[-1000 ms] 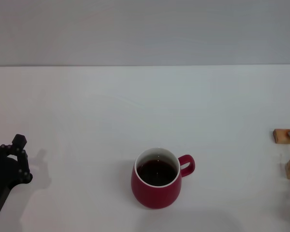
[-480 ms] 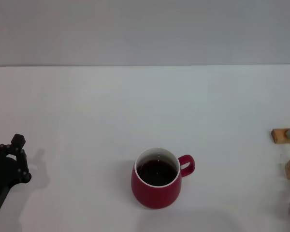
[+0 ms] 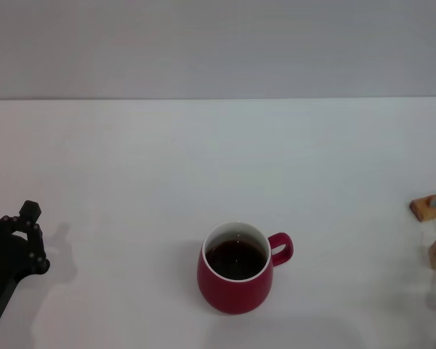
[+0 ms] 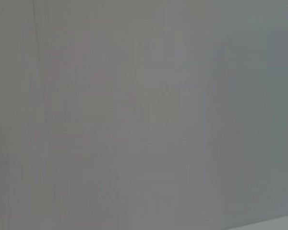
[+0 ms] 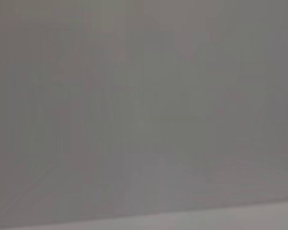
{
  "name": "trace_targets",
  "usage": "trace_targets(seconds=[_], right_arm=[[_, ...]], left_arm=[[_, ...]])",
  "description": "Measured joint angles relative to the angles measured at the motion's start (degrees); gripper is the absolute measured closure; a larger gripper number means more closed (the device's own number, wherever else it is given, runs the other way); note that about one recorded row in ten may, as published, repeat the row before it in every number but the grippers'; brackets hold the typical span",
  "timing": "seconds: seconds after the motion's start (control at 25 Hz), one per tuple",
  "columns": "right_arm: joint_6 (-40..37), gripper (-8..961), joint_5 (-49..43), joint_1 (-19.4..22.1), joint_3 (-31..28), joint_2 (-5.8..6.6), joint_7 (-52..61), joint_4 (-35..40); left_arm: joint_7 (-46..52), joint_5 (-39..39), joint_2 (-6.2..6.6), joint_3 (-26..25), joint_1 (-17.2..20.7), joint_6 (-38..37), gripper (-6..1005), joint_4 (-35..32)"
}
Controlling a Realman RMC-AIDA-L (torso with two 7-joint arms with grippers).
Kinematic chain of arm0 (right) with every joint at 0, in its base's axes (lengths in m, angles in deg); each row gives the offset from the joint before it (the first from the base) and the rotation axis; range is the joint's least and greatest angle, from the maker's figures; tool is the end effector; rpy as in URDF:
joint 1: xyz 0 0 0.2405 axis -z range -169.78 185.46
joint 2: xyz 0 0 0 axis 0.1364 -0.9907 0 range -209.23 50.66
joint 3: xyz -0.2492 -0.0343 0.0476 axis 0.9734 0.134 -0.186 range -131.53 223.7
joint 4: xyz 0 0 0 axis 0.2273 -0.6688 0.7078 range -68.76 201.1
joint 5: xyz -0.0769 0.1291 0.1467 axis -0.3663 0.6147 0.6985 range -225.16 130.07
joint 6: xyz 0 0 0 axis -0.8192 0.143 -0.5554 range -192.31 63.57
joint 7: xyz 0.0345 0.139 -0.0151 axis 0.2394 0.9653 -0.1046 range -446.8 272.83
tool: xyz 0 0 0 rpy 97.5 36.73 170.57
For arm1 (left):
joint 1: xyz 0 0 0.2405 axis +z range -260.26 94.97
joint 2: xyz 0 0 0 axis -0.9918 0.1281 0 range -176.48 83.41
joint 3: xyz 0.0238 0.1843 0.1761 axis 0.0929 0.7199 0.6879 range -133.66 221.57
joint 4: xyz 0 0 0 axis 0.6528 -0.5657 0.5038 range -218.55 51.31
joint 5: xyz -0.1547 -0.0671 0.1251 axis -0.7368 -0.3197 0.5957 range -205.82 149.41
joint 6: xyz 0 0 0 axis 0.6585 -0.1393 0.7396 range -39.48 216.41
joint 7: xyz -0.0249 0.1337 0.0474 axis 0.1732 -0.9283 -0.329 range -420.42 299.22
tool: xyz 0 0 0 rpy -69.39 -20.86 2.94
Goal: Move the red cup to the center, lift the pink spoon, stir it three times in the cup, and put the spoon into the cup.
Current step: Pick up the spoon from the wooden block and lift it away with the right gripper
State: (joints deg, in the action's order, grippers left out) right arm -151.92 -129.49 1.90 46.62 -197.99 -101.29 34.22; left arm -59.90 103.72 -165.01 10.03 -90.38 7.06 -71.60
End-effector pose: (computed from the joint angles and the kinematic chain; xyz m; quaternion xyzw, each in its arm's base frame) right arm 0.3309 0.1767 -0.0622 -0.6369 0.2876 0.2712 0.6619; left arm -0.3531 0.2163 -0.0310 -0.7335 -0.1749 -0.2764 0.5958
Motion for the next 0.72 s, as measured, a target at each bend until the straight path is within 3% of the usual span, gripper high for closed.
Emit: trace_targets(seconds=[0.36,0.48,0.64,0.68,0.72], right_arm=[[-7.06,917,-2.31,-1.21,0.34,1.48,-0.90,-1.88],[-7.84,923,-3.36,-2.14,0.34,2.99,-1.53,-4.92],[-8.85,925,-4.68,-2.60,0.31,4.13,-4.23,-8.34],[-9.07,926,-5.60,-2.97,0.24,5.04,-6.75,-11.23],[-9.07,926,-5.60,-2.97,0.24,5.04,-6.75,-11.23]], left_arm=[[0.03,0.00,0.04,0.00,0.06,-0.78,1000,0.45],[0.03,0.00,0.09,0.00,-0.01,-1.00,1000,0.47],[0.03,0.00,0.13,0.00,0.00,-1.14,1000,0.47],[0.02,0.00,0.14,0.01,0.00,-1.21,1000,0.47],[0.02,0.00,0.14,0.01,0.00,-1.21,1000,0.47]])
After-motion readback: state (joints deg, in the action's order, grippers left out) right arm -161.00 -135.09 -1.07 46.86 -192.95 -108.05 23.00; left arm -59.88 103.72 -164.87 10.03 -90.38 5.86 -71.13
